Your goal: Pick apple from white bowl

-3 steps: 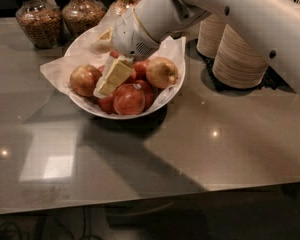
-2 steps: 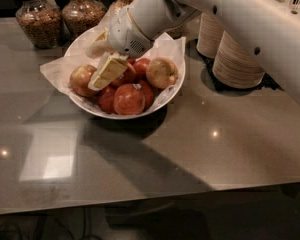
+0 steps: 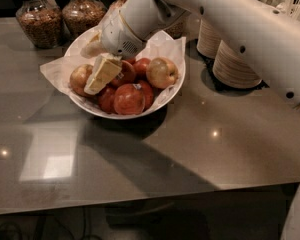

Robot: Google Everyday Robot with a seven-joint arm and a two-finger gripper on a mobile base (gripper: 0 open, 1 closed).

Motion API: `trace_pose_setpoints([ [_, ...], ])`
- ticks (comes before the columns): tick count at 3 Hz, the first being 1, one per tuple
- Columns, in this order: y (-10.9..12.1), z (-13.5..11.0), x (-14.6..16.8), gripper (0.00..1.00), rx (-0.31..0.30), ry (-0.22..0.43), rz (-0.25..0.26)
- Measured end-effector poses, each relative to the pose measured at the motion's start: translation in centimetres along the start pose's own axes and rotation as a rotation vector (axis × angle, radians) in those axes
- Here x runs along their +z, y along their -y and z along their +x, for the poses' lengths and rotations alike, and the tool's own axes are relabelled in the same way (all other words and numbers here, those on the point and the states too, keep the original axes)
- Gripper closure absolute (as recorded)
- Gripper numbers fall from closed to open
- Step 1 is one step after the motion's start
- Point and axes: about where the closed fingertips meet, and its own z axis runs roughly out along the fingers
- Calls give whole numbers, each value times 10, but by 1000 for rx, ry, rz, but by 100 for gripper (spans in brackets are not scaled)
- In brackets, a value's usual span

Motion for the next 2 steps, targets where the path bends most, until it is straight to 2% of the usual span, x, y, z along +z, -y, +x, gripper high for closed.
trace_pose_setpoints([
  [2,-2,9,13,33,19,-11,-31],
])
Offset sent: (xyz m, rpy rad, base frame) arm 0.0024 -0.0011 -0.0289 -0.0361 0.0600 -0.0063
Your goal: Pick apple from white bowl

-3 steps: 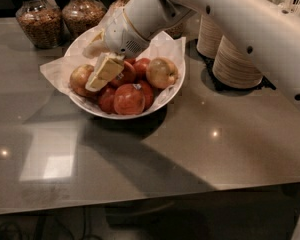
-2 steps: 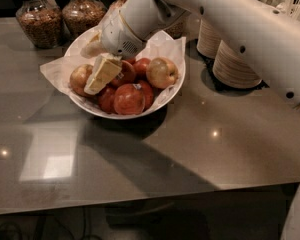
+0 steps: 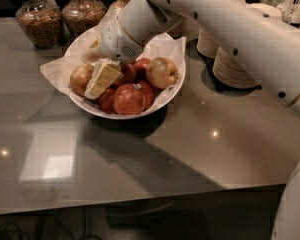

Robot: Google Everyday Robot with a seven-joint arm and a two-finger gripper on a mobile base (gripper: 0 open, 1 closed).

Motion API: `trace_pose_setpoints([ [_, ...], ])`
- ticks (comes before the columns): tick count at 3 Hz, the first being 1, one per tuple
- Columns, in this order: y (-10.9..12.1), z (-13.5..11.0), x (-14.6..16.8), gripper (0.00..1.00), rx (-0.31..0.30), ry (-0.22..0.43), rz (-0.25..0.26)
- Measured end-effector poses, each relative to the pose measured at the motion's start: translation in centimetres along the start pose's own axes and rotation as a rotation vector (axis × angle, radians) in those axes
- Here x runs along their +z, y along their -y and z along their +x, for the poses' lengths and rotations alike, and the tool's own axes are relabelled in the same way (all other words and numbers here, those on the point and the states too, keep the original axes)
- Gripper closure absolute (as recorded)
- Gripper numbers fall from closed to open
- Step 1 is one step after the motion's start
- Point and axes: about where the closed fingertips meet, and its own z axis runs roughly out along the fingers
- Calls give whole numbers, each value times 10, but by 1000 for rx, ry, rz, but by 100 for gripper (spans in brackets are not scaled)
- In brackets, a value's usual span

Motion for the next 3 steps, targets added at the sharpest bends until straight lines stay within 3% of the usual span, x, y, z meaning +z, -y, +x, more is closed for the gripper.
trace_pose_setpoints([
  [1,-1,5,4,32,11,-6,-7],
  [3,-1,9,6,74,18,-7,-13],
])
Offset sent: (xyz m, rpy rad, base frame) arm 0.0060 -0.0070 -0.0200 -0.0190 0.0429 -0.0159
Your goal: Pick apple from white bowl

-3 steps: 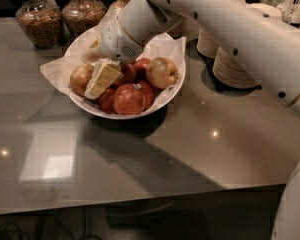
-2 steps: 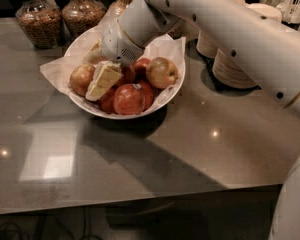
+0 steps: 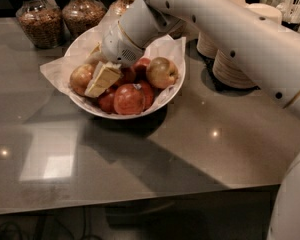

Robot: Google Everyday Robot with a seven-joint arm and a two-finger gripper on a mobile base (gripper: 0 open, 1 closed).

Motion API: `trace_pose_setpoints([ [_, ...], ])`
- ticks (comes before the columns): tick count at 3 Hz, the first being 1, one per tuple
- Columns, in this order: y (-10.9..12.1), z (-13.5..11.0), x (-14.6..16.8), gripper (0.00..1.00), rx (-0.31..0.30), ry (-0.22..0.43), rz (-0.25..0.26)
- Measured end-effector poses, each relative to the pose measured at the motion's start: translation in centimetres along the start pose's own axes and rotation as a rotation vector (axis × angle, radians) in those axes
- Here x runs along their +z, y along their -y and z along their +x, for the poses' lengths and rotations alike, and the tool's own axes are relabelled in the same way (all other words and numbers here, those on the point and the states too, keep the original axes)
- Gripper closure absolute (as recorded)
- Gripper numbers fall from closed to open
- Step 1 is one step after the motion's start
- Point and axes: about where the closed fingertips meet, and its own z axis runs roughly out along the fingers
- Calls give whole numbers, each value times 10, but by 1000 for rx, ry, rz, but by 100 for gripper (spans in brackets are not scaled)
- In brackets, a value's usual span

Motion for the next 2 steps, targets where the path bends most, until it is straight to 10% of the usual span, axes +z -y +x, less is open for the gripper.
trace_pose_setpoints([
  [2,0,0,0,100,0,0,0],
])
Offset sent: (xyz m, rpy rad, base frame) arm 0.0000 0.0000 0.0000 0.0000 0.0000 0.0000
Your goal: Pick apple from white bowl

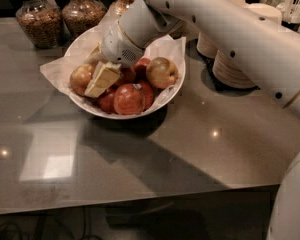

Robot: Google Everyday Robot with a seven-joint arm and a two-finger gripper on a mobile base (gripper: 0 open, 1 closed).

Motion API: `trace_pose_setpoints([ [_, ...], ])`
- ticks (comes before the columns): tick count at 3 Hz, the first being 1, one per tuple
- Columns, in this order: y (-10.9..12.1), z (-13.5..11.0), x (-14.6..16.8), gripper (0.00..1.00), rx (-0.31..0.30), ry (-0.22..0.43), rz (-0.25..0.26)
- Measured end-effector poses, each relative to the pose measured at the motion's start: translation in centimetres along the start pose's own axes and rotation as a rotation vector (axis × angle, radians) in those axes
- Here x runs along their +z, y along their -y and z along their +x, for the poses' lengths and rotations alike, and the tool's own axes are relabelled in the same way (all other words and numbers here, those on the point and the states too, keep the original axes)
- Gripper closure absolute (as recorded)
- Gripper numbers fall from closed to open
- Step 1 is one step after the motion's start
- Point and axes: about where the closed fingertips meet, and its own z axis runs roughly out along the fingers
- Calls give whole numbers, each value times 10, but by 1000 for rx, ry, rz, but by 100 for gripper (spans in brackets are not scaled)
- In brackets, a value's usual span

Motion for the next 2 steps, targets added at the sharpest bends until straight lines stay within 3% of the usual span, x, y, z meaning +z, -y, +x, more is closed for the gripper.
trace_pose_setpoints([
  [1,0,0,0,100,0,0,0],
  [2,2,-8,-2,100,-13,75,-5],
])
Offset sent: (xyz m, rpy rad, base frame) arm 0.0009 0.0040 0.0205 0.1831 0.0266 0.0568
